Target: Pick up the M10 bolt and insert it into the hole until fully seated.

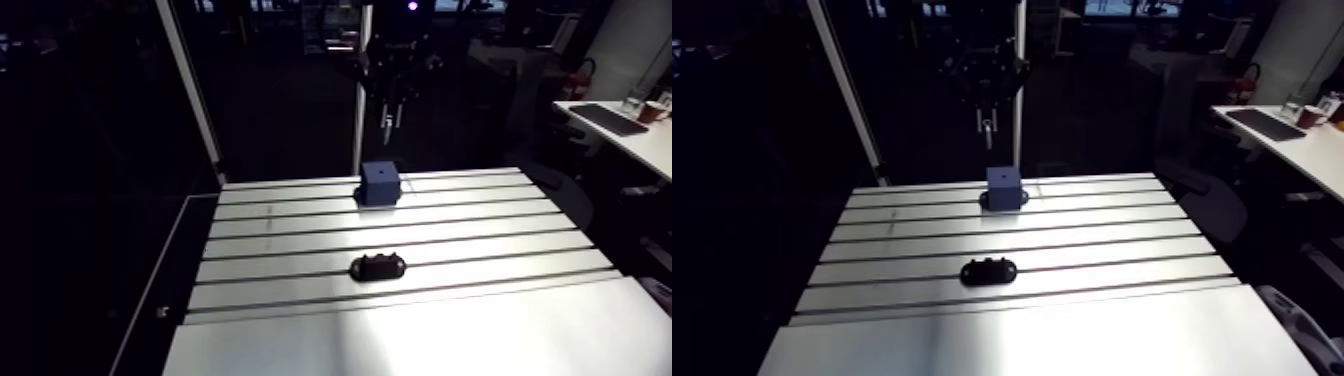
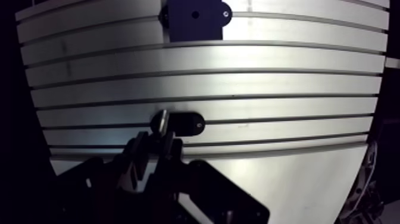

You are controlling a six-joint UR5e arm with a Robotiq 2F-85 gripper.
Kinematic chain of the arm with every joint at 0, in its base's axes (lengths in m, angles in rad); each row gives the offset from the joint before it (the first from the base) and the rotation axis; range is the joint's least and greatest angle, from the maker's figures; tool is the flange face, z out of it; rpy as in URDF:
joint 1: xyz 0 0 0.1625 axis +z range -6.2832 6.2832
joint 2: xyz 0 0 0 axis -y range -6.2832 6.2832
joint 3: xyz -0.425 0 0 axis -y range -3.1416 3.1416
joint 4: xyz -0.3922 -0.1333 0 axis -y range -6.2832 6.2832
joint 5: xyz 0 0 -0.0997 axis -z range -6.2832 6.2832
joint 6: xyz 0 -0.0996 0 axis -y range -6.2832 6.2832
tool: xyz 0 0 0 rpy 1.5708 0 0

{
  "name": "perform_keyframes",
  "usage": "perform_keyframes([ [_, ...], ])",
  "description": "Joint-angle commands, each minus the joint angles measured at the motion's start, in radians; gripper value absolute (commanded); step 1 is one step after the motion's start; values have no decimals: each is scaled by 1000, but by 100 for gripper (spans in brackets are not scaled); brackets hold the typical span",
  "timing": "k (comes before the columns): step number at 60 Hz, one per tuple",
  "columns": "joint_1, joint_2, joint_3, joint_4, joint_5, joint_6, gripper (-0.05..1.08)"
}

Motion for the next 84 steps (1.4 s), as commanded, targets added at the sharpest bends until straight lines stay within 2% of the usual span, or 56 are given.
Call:
perform_keyframes([
  [1, -10, 109, -182, 140, -3, -7, 108],
  [28, -16, 173, -240, 148, -6, -10, 108],
  [49, -30, 261, -288, 145, -7, -10, 108],
  [84, -30, 354, -350, 145, -6, -10, 108],
])
